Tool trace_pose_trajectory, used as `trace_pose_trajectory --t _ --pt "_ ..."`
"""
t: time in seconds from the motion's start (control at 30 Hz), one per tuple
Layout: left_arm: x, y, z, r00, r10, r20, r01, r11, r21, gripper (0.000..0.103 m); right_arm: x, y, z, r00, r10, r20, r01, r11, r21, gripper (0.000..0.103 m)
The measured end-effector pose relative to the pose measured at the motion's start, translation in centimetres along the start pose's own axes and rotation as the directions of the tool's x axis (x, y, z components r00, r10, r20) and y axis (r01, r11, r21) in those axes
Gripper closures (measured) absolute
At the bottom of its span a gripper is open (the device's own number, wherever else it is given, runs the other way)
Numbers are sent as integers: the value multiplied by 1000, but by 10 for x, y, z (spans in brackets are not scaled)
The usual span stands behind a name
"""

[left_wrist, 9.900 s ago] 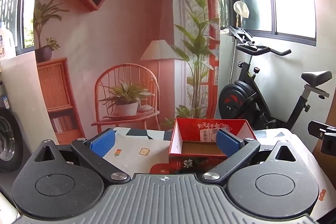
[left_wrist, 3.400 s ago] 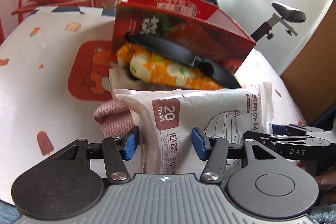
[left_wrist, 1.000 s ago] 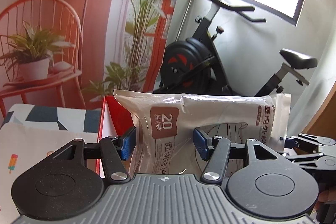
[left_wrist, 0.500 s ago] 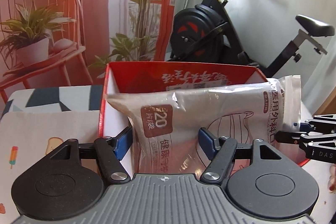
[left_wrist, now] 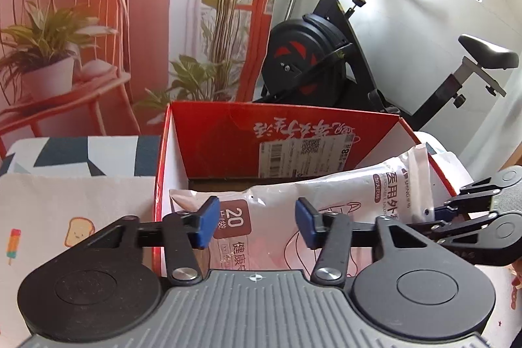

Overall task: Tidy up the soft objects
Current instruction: 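Lower the mask bag into the red box and open the right gripper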

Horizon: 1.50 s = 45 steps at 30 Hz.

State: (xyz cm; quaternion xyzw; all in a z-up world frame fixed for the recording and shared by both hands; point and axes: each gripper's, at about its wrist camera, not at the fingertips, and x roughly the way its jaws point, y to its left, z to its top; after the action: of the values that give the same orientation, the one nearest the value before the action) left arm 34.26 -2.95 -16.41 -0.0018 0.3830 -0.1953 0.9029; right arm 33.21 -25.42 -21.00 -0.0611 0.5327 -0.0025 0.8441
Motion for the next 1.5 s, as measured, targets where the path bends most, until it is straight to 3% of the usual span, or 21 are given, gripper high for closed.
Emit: trace_pose_trajectory --t 0.2,0.3,0.47,0.67,0.73,0.77,1.07,1.13,1.23,1.4,1.5 --pt "3 7 -5 1000 1 -12 -2 1000 -31 55 16 3 22 996 -47 -73 46 999 -15 81" --pt "1 9 -4 1000 -9 -5 9 1000 -29 55 13 -1 22 998 -48 -47 47 999 -8 65" --pt "3 7 -4 1000 -7 -1 7 1000 -27 55 -4 -14 26 999 -34 -1 35 999 18 65" --pt "6 6 -6 1000 -2 -7 2 1000 -23 55 -14 -27 32 998 -5 70 0 997 71 77" --pt "5 8 -6 1000 -1 -6 1 1000 -23 55 -14 -28 32 996 7 85 -14 996 83 83" --pt "6 8 -5 1000 0 -6 0 1000 -26 55 -12 -29 31 997 14 82 -21 996 83 93" --pt "13 3 -5 1000 -7 -16 7 1000 -18 55 32 -11 28 997 59 -45 -59 998 5 101" --pt "14 2 -5 1000 -4 -19 4 1000 -4 55 41 -4 31 992 102 -67 -103 995 -6 103" --pt "15 2 -5 1000 1 -22 -1 1000 6 55 56 9 35 991 59 -123 -67 996 -55 103" --pt "17 3 -4 1000 7 -25 -6 1000 5 55 68 1 37 979 75 -188 -73 997 17 103" --pt "17 1 -5 999 19 -28 -18 1000 11 55 72 3 36 974 69 -216 -71 997 -3 103"
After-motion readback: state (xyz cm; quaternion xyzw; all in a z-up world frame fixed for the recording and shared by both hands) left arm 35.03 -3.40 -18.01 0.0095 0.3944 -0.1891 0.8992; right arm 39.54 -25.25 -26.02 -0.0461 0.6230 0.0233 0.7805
